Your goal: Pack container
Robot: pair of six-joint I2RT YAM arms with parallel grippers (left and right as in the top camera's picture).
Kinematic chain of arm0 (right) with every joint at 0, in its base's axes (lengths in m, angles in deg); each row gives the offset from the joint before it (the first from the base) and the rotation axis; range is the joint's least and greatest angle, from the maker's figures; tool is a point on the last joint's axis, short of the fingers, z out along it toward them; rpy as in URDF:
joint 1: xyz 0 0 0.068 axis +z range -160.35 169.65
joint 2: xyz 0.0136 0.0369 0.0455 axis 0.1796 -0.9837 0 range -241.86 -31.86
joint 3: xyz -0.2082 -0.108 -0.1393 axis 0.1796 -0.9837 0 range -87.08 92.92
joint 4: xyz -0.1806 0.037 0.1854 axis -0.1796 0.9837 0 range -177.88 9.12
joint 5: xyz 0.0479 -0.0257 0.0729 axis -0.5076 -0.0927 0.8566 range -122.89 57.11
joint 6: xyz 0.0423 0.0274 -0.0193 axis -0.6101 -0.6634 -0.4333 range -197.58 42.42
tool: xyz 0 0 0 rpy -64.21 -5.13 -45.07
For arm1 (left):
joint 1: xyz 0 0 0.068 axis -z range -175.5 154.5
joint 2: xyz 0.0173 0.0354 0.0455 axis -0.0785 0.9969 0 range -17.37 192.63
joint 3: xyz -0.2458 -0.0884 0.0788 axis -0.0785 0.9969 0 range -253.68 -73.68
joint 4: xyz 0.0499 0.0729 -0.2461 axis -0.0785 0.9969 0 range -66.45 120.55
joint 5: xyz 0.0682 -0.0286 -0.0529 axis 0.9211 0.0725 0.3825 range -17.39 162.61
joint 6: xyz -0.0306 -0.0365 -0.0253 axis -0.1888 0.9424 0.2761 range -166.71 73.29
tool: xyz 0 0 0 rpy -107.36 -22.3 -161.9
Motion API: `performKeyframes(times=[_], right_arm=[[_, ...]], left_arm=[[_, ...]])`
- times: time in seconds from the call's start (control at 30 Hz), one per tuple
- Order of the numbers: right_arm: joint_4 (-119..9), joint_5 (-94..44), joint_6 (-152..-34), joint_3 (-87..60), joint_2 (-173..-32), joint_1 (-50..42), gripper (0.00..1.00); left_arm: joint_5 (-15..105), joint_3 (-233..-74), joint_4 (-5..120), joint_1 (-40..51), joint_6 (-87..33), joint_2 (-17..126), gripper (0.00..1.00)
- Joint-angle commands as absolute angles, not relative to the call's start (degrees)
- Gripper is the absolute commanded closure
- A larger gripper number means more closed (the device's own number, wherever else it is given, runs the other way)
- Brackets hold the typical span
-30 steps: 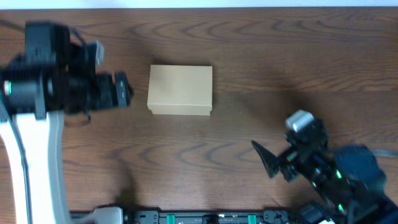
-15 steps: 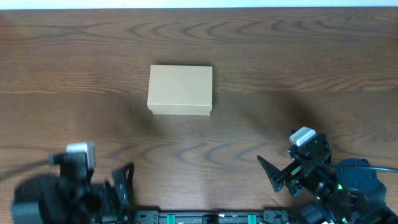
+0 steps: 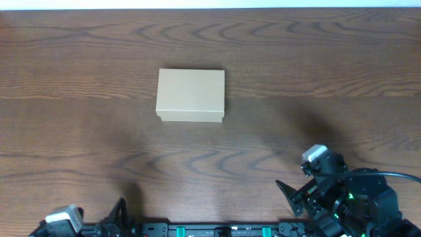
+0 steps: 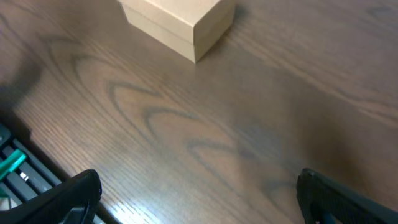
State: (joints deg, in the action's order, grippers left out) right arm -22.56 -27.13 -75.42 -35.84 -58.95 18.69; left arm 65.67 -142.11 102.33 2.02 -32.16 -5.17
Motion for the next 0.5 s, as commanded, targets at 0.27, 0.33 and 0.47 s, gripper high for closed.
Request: performKeyframes(times=[0.27,0.33,0.47], right_arm=[[-22.0,-27.1,-74.7,-36.1,-58.8,18.3,0.01],[-22.0,-27.1,-74.7,-36.1,-58.8,18.3,0.01],[-22.0,-27.1,-74.7,-36.1,-58.8,18.3,0.01]], left_arm=[[69.0,-129.3,88.5,1.9,-45.6,-5.2,0.05],[69.0,-126.2,85.5,1.9,-47.2,-5.2,0.05],[69.0,-120.4,80.1,1.9,-51.5,-5.3,0.05]])
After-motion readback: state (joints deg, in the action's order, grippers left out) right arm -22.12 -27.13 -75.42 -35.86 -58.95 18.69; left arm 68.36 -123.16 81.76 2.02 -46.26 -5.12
